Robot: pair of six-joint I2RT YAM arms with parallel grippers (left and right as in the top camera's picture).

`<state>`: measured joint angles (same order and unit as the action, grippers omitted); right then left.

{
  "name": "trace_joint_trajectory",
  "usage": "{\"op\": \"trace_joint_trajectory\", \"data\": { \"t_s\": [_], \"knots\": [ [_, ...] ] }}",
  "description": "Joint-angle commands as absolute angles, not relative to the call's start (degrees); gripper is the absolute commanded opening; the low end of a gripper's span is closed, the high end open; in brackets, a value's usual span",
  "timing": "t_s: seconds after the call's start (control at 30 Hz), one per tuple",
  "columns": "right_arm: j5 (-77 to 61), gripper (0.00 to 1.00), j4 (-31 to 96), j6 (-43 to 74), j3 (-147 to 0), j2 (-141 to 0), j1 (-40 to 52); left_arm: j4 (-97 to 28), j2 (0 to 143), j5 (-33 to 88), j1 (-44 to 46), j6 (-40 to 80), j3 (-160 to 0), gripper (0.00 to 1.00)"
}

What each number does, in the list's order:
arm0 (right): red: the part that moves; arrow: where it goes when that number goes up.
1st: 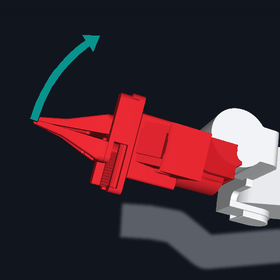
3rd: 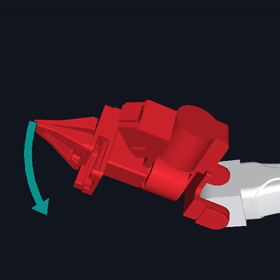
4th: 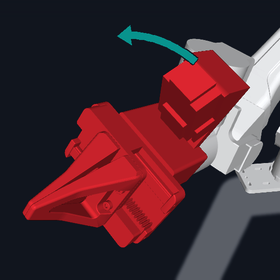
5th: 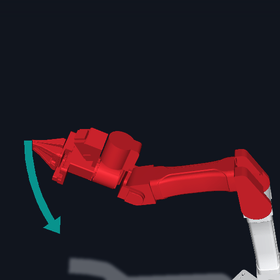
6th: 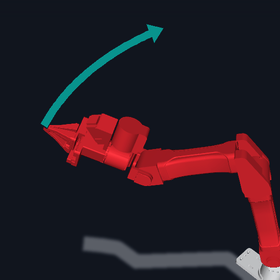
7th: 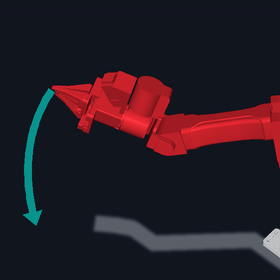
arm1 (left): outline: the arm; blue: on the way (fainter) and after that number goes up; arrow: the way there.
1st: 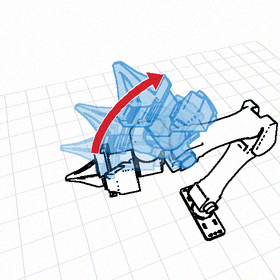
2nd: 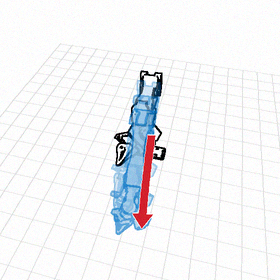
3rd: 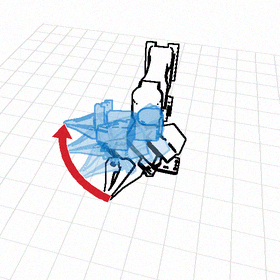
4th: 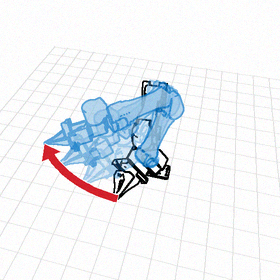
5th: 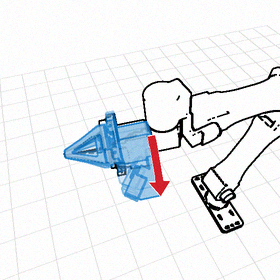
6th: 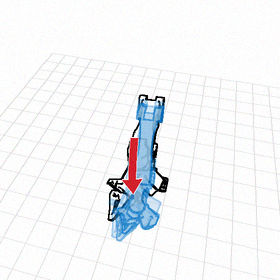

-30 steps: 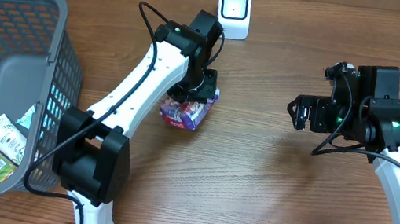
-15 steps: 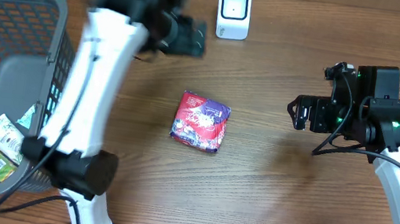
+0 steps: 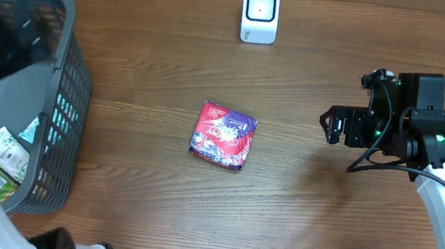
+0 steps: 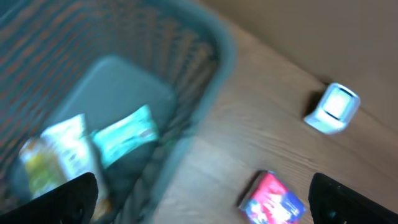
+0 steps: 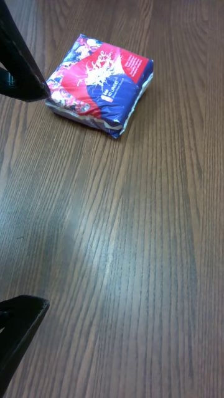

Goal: Scan the item barcode
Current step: 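Lift the pad pack out and place it on the table center, then reach left gripper into basket and grasp the mint-green wipes pack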

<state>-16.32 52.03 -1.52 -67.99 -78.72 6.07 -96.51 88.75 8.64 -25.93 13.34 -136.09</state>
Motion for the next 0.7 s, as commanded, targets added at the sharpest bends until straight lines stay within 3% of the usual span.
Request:
{"op": "trace_joint_trajectory", "data": {
  "t_s": [0.0,0.2,0.67],
  "knots": [
    [-16.8,1.0,51.7,-1.8,-69.1,-78.8,6.4,-94.3,89.7,12.4,-35.8,13.8,-127.7,1.0],
    [-16.8,1.0,51.8,-1.8,-69.1,-78.8,6.4,-87.3,90.1,13.1,-43.4,15.5,-116.5,1.0],
    [-16.8,1.0,51.7,-1.8,-69.1,-78.8,6.4,-68.3,90.4,11.4,-43.4,9.4,-85.6,0.98]
  ]
}}
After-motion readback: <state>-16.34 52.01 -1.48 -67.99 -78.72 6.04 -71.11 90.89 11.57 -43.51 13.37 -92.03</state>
